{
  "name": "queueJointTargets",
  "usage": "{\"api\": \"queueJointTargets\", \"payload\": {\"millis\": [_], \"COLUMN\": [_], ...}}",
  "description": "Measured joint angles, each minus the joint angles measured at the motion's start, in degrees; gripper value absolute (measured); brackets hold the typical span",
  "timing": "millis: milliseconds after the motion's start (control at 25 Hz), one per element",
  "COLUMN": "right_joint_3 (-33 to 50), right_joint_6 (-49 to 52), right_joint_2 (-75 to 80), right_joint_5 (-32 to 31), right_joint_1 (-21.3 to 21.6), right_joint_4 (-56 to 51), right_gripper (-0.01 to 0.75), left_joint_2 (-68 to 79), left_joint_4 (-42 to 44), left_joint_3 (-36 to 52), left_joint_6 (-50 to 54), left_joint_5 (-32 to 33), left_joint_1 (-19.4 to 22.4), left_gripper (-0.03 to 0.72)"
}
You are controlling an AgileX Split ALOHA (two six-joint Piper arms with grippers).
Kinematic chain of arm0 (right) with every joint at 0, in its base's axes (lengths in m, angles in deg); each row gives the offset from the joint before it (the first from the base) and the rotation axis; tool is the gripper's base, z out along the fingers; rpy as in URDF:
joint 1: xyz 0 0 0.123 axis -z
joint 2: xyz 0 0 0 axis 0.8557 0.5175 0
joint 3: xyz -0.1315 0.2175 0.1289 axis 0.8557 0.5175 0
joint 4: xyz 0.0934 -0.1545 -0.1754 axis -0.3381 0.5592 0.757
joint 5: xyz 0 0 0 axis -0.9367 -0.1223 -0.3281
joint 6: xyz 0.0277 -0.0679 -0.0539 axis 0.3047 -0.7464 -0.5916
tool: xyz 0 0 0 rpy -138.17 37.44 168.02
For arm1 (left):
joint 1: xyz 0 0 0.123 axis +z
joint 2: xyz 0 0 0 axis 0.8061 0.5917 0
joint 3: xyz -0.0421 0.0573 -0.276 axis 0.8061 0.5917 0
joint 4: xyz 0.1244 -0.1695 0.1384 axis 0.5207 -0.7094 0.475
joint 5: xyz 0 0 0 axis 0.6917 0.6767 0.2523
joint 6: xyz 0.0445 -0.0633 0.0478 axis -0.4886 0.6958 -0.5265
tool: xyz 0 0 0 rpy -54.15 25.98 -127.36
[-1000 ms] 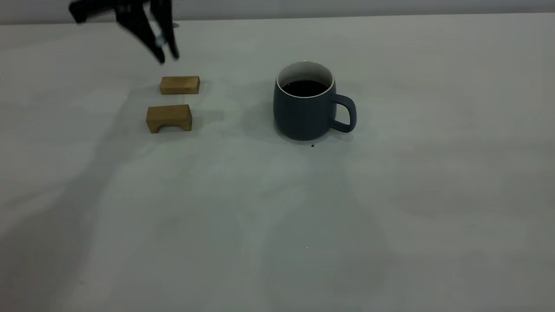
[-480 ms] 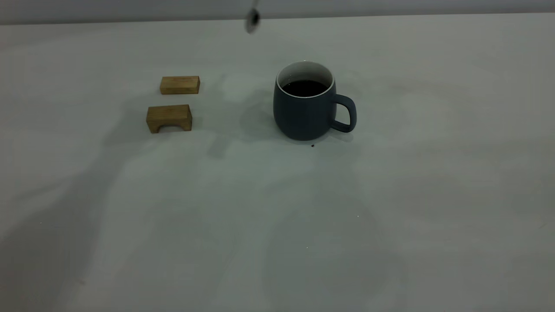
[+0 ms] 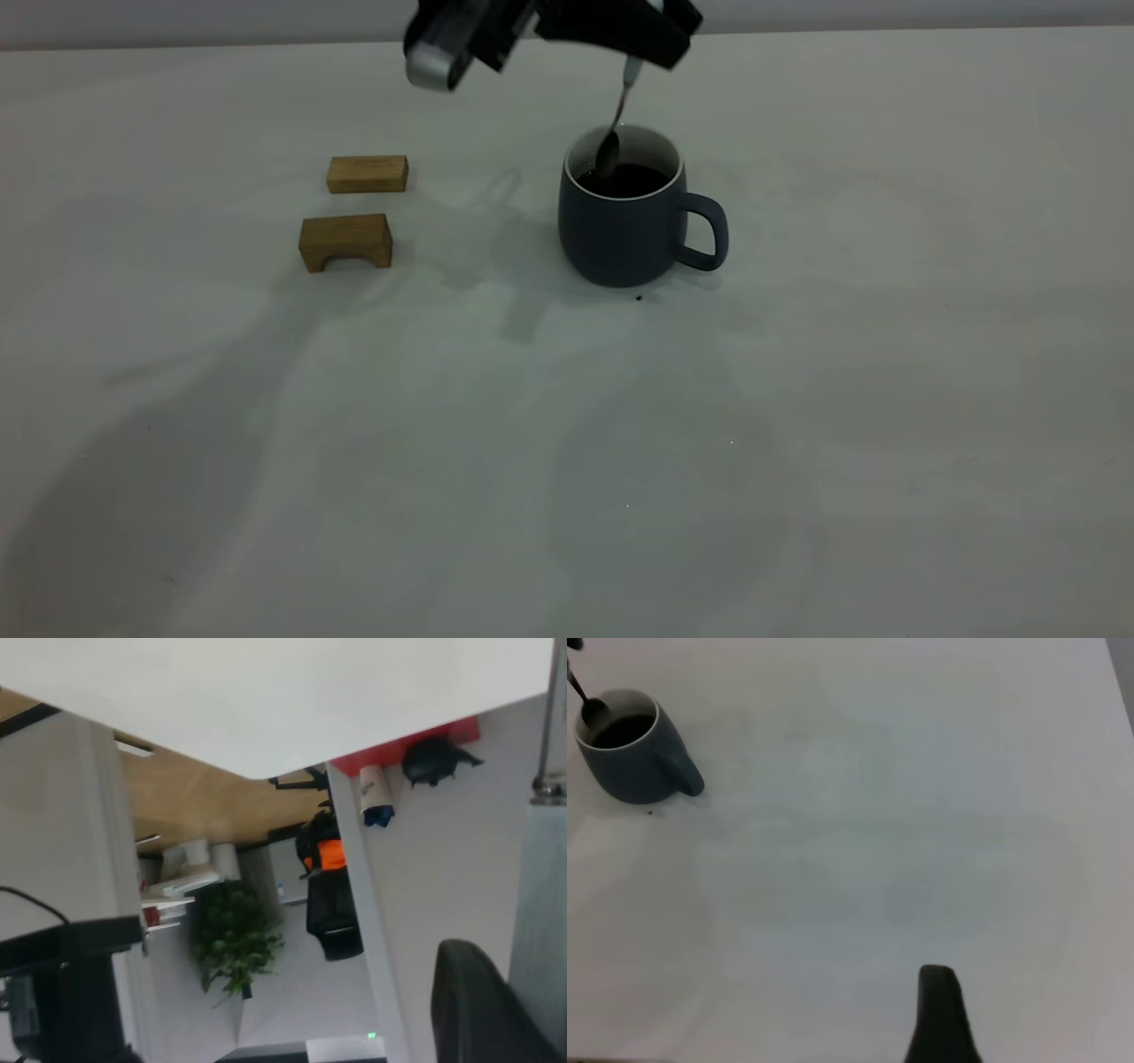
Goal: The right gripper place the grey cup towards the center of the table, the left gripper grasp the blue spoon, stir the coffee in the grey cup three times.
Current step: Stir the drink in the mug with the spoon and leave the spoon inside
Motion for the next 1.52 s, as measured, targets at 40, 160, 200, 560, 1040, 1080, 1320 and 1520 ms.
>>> {"api": "queueJointTargets", "payload": {"millis": [40, 160, 200, 560, 1040, 1080, 1320, 1520], "right_joint_3": [0.00, 0.00, 0.00, 0.00, 0.00, 0.00, 0.00, 0.00], "right_joint_6": [0.00, 0.05, 0.05, -0.01, -0.01, -0.01, -0.01, -0.01], "right_joint_2": [0.00, 0.00, 0.00, 0.00, 0.00, 0.00, 0.00, 0.00], "right_joint_5": [0.00, 0.00, 0.00, 0.00, 0.00, 0.00, 0.00, 0.00], "right_joint_1": [0.00, 0.00, 0.00, 0.00, 0.00, 0.00, 0.00, 0.00], "right_joint_4": [0.00, 0.00, 0.00, 0.00, 0.00, 0.00, 0.00, 0.00], "right_gripper": [0.587, 0.587, 0.587, 0.587, 0.587, 0.587, 0.587, 0.587], "left_joint_2": [0.64, 2.70, 3.46, 7.28, 9.17, 8.62, 7.07, 7.79], "left_joint_4": [-0.09, -1.16, -1.62, -6.04, -6.67, -4.19, 4.54, -1.96], "left_joint_3": [0.00, 0.00, 0.00, 0.00, -0.15, -0.48, -4.45, -4.59], "left_joint_6": [-0.21, -1.74, -2.42, -13.38, -5.08, -2.83, 0.70, -7.73], "left_joint_5": [-0.79, -2.29, -2.82, -10.38, -2.27, -2.67, -7.54, -7.51], "left_joint_1": [0.00, -0.06, -0.06, -0.06, -0.06, -0.06, 0.00, 0.00], "left_gripper": [0.148, 0.148, 0.148, 0.148, 0.148, 0.147, 0.147, 0.147]}}
